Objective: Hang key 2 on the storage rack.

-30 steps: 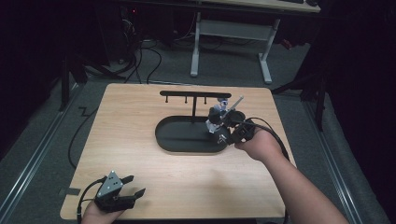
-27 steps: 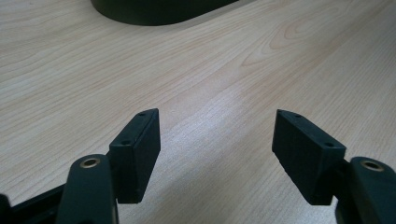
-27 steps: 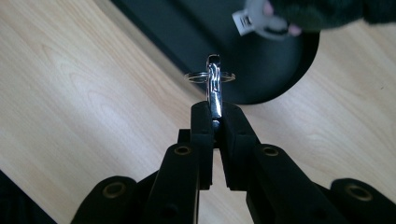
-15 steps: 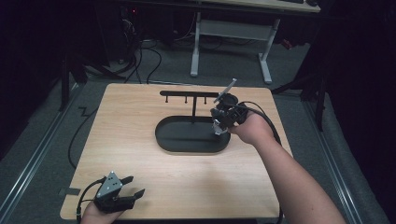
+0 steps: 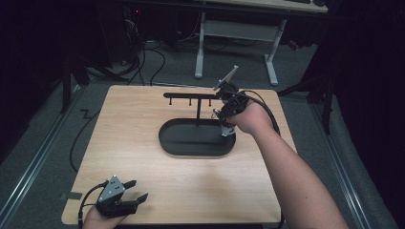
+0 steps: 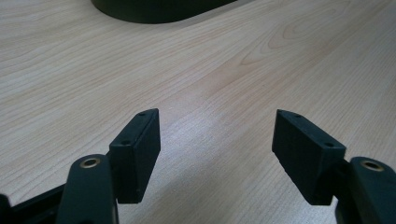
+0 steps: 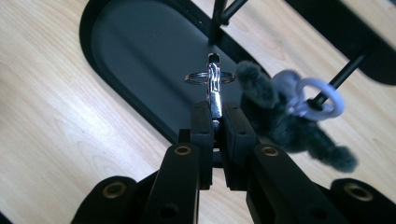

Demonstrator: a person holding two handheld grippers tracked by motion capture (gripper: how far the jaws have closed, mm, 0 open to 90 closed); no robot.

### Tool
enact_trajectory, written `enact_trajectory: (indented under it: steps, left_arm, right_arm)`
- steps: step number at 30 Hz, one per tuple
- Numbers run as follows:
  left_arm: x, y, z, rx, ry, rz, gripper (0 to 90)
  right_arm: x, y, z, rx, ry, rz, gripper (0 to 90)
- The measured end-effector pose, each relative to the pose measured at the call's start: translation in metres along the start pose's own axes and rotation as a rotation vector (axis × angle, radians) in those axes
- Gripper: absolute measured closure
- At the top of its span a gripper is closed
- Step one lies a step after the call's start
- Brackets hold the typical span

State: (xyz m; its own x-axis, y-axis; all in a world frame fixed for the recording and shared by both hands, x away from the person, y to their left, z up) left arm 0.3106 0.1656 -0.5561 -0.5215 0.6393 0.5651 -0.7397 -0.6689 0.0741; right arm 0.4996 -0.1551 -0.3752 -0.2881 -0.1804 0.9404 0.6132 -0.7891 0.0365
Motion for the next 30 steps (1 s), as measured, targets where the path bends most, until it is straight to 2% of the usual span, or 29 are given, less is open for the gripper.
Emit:
enact_trajectory:
  steps: [3, 4, 5, 9, 14, 20, 24, 25, 30]
  left_arm:
    - [0.001, 0.000, 0.000, 0.004, 0.003, 0.002, 33.1]
    - [0.001, -0.001, 0.000, 0.004, 0.004, 0.003, 33.1]
    - [0.001, -0.001, 0.000, 0.005, 0.004, 0.004, 33.1]
    - [0.001, -0.002, -0.001, 0.008, 0.003, 0.004, 33.1]
    - [0.001, -0.001, -0.001, 0.006, -0.002, -0.001, 33.1]
    - [0.001, -0.001, -0.001, 0.006, 0.002, 0.001, 33.1]
    - [0.001, -0.002, -0.001, 0.008, -0.001, 0.000, 33.1]
    - [0.001, -0.002, -0.001, 0.006, -0.006, -0.003, 33.1]
    - [-0.001, -0.001, -0.002, 0.001, -0.009, -0.005, 33.1]
  right_arm:
    - [0.002, 0.001, 0.006, 0.002, 0.008, -0.007, 84.9]
    - [0.004, 0.000, 0.007, -0.018, 0.005, -0.011, 85.0]
    - [0.005, 0.003, 0.009, -0.004, 0.018, -0.009, 85.0]
    - [0.009, 0.005, 0.016, -0.027, 0.025, -0.021, 85.0]
    - [0.012, 0.004, 0.025, -0.022, 0.042, -0.019, 85.0]
    - [0.007, 0.005, 0.032, -0.013, 0.038, -0.042, 85.0]
    - [0.003, 0.009, 0.030, -0.054, 0.033, -0.060, 85.0]
    - [0.001, 0.011, 0.030, -0.037, 0.036, -0.059, 85.0]
    - [-0.007, 0.013, 0.019, -0.047, 0.024, -0.056, 84.9]
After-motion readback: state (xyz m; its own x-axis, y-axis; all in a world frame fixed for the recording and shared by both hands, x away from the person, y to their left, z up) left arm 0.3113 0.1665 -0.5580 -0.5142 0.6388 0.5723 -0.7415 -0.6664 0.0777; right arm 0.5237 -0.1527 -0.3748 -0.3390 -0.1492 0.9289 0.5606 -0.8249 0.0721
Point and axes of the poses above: each handheld gripper's, and its own axes: x roughly backward along the jaws, z roughly out of its top, y roughly to its right, the point moved 6 cm from there along -x, roughly forward along the jaws, and after that the axes turned 1 degree about -x, right-handed, at the moved point
